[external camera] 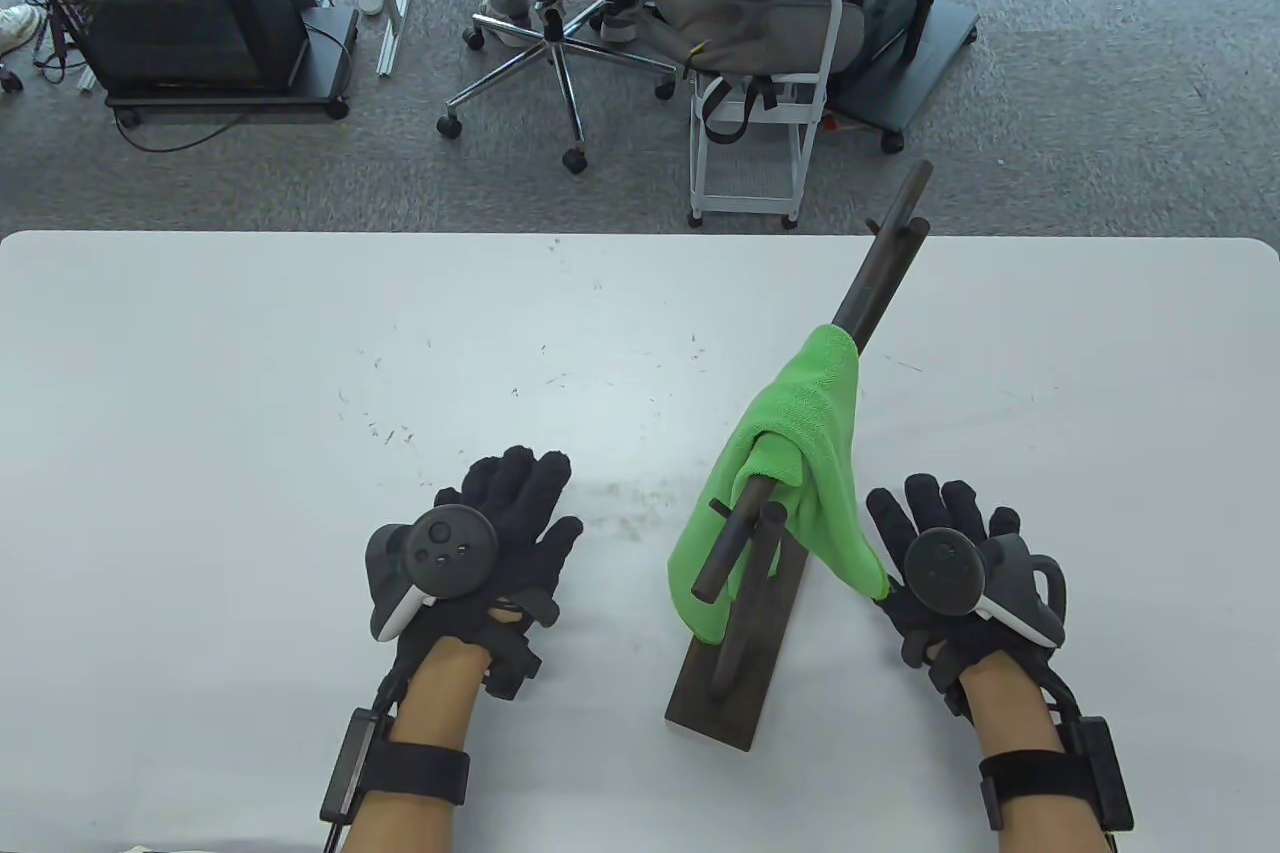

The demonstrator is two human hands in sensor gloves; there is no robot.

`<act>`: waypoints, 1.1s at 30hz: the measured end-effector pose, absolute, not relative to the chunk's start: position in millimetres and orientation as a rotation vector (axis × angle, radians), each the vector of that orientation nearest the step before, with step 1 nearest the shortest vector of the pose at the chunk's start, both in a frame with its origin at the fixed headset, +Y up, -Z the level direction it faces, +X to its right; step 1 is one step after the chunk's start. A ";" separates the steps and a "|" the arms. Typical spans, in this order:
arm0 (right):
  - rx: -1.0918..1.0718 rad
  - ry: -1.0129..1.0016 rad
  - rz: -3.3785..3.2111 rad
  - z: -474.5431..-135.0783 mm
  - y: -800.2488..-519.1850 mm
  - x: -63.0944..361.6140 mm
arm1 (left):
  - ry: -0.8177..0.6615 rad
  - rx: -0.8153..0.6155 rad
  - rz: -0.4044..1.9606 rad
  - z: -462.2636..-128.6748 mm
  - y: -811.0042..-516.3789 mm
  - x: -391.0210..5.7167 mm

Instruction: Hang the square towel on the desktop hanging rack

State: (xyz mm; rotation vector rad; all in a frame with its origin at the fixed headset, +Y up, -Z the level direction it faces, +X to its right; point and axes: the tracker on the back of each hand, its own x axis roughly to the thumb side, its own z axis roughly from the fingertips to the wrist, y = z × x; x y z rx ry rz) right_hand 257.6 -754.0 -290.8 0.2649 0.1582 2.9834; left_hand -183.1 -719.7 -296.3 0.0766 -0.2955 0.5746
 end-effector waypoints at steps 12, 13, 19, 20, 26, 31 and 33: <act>0.284 0.163 3.025 -289.4 -753.2 253.4 | -0.248 -0.064 0.308 -301.8 -747.4 -185.3; 0.286 0.164 3.030 -289.1 -753.5 252.9 | -0.248 -0.071 0.305 -302.1 -748.0 -185.5; 0.308 0.203 3.044 -289.7 -757.8 246.8 | -0.247 -0.079 0.309 -303.3 -749.1 -186.4; 0.315 0.209 3.042 -289.9 -758.9 245.8 | -0.247 -0.082 0.312 -303.6 -749.7 -186.2; 0.319 0.223 3.053 -289.3 -759.6 245.0 | -0.249 -0.085 0.310 -303.9 -749.9 -184.9; 0.322 0.247 3.055 -288.4 -761.5 245.1 | -0.250 -0.100 0.316 -303.6 -752.8 -183.1; 0.320 0.252 3.056 -288.4 -760.9 244.8 | -0.251 -0.104 0.317 -303.8 -753.1 -182.5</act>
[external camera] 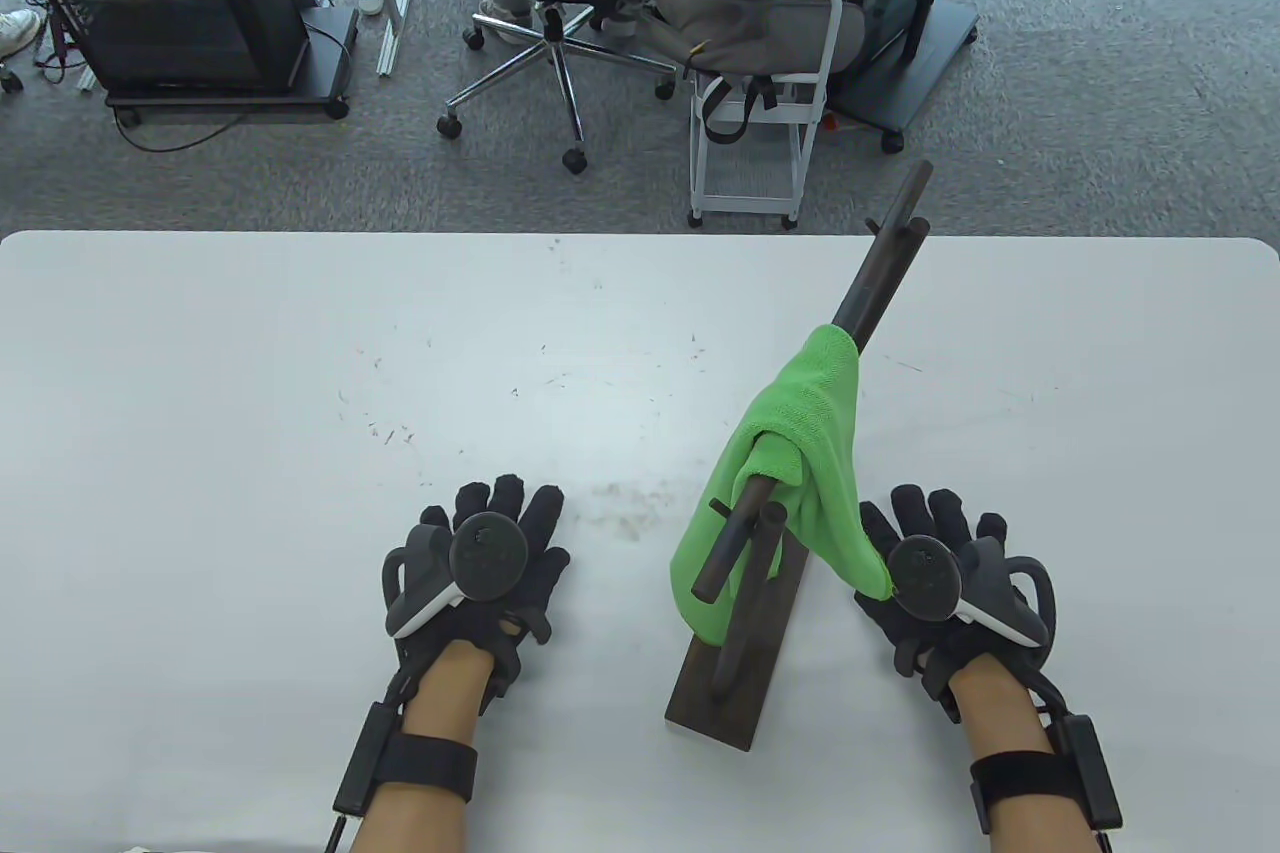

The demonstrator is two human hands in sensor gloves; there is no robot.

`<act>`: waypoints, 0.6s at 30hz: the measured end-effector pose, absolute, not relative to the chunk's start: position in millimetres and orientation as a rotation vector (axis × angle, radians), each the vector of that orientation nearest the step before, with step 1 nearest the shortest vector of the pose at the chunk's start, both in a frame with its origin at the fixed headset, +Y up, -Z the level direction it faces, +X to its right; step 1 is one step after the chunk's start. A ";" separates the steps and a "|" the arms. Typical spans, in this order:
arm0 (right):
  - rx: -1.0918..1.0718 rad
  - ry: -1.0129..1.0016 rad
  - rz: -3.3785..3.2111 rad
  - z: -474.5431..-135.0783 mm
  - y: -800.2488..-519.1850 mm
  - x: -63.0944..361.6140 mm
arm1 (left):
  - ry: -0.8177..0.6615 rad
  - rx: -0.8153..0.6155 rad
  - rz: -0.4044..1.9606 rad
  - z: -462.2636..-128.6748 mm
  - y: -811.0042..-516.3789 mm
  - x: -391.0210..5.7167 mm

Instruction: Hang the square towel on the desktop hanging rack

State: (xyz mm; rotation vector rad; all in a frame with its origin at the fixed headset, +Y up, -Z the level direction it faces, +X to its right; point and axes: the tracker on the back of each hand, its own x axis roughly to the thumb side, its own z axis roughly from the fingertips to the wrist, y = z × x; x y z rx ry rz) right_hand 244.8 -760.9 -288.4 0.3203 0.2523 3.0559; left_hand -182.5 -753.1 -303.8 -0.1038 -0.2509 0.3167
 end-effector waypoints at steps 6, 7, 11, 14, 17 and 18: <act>0.332 0.263 3.053 -287.9 -762.0 242.7 | -0.257 -0.113 0.319 -303.5 -753.5 -181.5; 0.333 0.261 3.053 -287.8 -761.7 242.5 | -0.257 -0.112 0.320 -303.5 -753.1 -181.4; 0.341 0.262 3.044 -287.9 -763.3 241.7 | -0.262 -0.102 0.328 -303.0 -752.5 -180.8; 0.339 0.283 3.046 -288.5 -765.2 241.3 | -0.262 -0.116 0.329 -303.2 -754.2 -180.0; 0.333 0.283 3.038 -288.9 -765.4 241.5 | -0.266 -0.119 0.340 -303.2 -754.3 -179.2; 0.334 0.292 3.044 -288.2 -765.8 241.1 | -0.268 -0.119 0.344 -303.4 -754.9 -179.0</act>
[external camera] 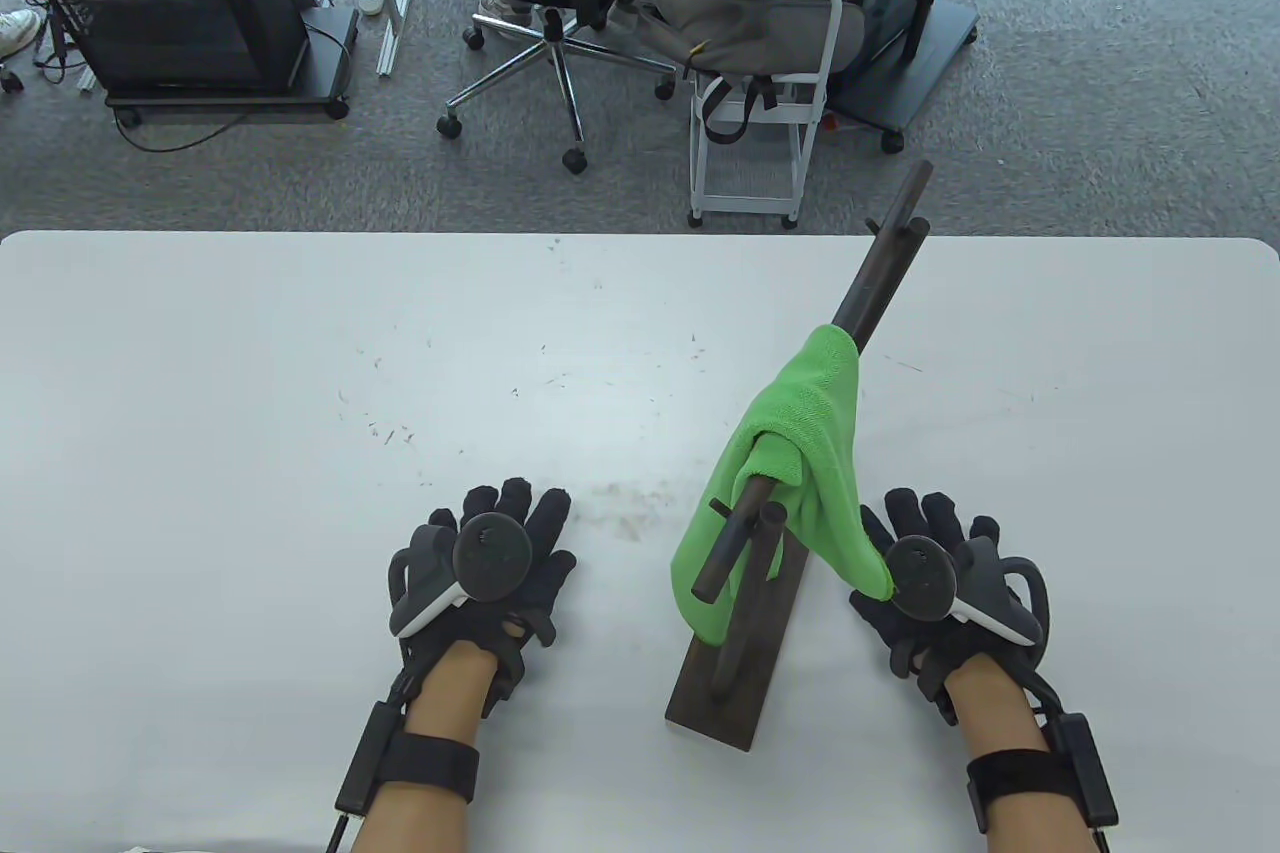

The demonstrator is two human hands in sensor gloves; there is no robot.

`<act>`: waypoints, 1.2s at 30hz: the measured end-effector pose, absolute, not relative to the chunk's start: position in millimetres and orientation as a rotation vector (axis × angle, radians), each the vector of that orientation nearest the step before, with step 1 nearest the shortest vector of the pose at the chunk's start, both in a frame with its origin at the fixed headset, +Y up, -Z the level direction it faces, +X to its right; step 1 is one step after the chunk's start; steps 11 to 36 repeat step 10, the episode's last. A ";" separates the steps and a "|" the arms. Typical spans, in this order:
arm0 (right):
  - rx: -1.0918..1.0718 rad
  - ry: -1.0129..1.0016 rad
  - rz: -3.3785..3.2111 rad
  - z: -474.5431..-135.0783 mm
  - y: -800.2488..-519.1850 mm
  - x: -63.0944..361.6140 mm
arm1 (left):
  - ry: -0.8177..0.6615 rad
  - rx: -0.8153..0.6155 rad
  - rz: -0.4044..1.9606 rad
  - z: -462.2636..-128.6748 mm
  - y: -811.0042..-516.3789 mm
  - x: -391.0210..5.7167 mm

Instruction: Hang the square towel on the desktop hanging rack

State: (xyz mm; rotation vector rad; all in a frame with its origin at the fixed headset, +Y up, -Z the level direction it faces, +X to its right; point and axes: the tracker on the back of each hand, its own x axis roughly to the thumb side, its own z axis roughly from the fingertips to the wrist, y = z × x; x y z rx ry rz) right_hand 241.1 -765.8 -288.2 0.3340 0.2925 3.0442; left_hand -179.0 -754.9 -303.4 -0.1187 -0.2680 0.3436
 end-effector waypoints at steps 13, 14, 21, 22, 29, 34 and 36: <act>0.336 0.306 3.046 -288.3 -766.5 240.7 | -0.278 -0.130 0.353 -303.6 -756.3 -176.9; 0.336 0.306 3.046 -288.3 -766.5 240.7 | -0.278 -0.130 0.353 -303.6 -756.3 -176.9; 0.336 0.306 3.046 -288.3 -766.5 240.7 | -0.278 -0.130 0.353 -303.6 -756.3 -176.9; 0.336 0.306 3.046 -288.3 -766.5 240.7 | -0.278 -0.130 0.353 -303.6 -756.3 -176.9; 0.336 0.306 3.046 -288.3 -766.5 240.7 | -0.278 -0.130 0.353 -303.6 -756.3 -176.9; 0.336 0.306 3.046 -288.3 -766.5 240.7 | -0.278 -0.130 0.353 -303.6 -756.3 -176.9; 0.336 0.306 3.046 -288.3 -766.5 240.7 | -0.278 -0.130 0.353 -303.6 -756.3 -176.9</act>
